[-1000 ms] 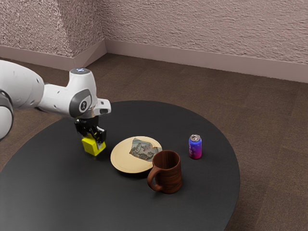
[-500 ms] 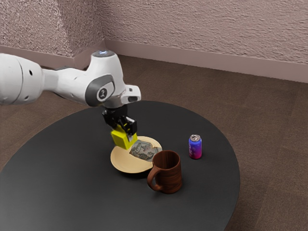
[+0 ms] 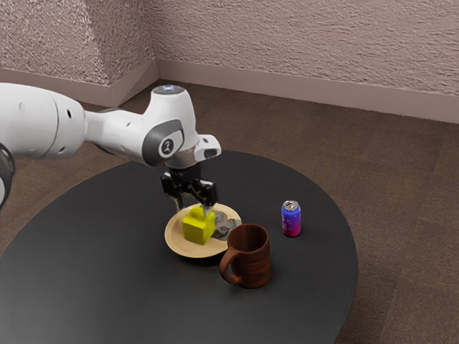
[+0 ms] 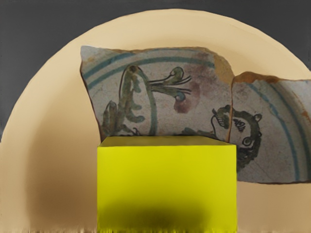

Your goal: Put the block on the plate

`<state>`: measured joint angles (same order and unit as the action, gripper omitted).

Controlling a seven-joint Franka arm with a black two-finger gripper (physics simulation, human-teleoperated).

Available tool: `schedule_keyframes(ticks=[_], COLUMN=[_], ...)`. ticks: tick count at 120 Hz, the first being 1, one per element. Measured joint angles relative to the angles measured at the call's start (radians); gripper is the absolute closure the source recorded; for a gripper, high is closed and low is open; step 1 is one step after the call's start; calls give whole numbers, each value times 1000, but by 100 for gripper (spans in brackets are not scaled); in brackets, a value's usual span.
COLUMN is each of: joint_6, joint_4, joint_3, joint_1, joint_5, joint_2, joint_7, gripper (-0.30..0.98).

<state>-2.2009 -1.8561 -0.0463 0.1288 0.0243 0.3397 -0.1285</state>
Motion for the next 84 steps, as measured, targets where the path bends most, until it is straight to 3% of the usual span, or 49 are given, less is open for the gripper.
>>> schedule_keyframes(ticks=[33,84], joint_6=[20,250], joint_4=[2,84], joint_3=[-5,-32], joint_1=[9,11], joint_5=[-6,-128], joint_2=[-143,-312], joint_7=[-37,-40], gripper=[3,0])
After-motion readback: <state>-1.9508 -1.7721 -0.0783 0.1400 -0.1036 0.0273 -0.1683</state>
